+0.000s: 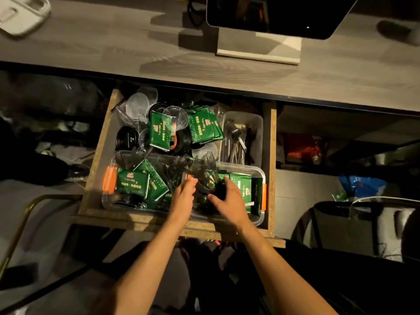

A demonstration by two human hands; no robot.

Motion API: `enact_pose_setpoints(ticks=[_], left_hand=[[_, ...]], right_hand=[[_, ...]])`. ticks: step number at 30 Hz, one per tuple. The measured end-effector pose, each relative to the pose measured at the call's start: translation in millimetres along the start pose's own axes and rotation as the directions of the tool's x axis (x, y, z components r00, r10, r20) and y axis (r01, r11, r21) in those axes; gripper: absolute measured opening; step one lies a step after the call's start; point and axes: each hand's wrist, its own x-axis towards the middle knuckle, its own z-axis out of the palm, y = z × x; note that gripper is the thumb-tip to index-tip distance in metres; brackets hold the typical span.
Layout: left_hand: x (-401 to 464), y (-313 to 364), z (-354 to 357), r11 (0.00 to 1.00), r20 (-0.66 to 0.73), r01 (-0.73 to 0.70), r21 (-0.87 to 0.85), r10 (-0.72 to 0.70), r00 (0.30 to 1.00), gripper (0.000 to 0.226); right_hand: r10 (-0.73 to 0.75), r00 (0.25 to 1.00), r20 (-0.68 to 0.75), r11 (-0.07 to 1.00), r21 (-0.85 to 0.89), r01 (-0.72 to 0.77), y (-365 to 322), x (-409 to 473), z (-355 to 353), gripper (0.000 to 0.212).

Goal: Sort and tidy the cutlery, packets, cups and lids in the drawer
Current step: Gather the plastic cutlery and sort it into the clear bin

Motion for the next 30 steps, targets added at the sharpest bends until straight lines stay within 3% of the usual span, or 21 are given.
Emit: enact_pose_setpoints(ticks=[5, 7, 9, 12, 17, 20, 22, 25, 27, 30], left_hand=[[-1, -16, -7, 1.000, -0.004, -0.011, -0.003, 0.011, 1.000, 0.052], [-3, -21, -11, 1.000, 0.003, -0.022, -0.004, 0.022, 1.000, 0.051], [-4, -25, -14, 0.999, 0.014, -0.032, -0.023, 0.033, 0.999, 0.057], [-8, -26, -17, 1.000, 0.047, -0.027, -0.007, 0.027, 0.999, 0.083], [-11, -15, -16, 0.999, 0.105, -0.017, 0.048, 0.012, 0.994, 0.096], [-11, -7, -12, 0.996, 0.175, -0.039, 0.077, 0.025, 0.984, 0.105], [-18, 4, -7, 0.992, 0.231, -0.069, 0.104, 0.043, 0.972, 0.104], [-30, 19, 0, 0.988, 0.297, -0.104, 0.113, 0.066, 0.953, 0.101], [-40, 30, 5, 0.983, 0.345, -0.128, 0.133, 0.075, 0.935, 0.091], [-59, 50, 15, 0.963, 0.410, -0.215, 0.164, 0.131, 0.902, 0.058]], right_hand=[[-0.076, 0.997, -0.011, 0.972, -0.225, 0.071, -2, 30, 23, 0.091], [-0.105, 0.994, -0.020, 0.911, -0.403, 0.088, 0, 38, 31, 0.079], [-0.105, 0.994, -0.001, 0.887, -0.452, 0.093, 4, 43, 34, 0.051], [-0.037, 0.999, 0.011, 0.959, -0.280, 0.039, 6, 42, 24, 0.021], [-0.044, 0.988, -0.151, 0.999, 0.017, 0.047, -1, 21, -4, 0.022], [0.017, 0.972, -0.235, 0.963, 0.266, 0.047, 1, 8, -16, 0.013], [0.090, 0.951, -0.295, 0.866, 0.495, 0.072, -8, -5, -26, 0.009], [0.168, 0.929, -0.331, 0.587, 0.791, 0.175, -20, -18, -38, 0.013], [0.199, 0.915, -0.350, 0.466, 0.856, 0.226, -28, -24, -48, 0.012], [0.242, 0.900, -0.363, 0.351, 0.897, 0.268, -42, -33, -65, 0.010]])
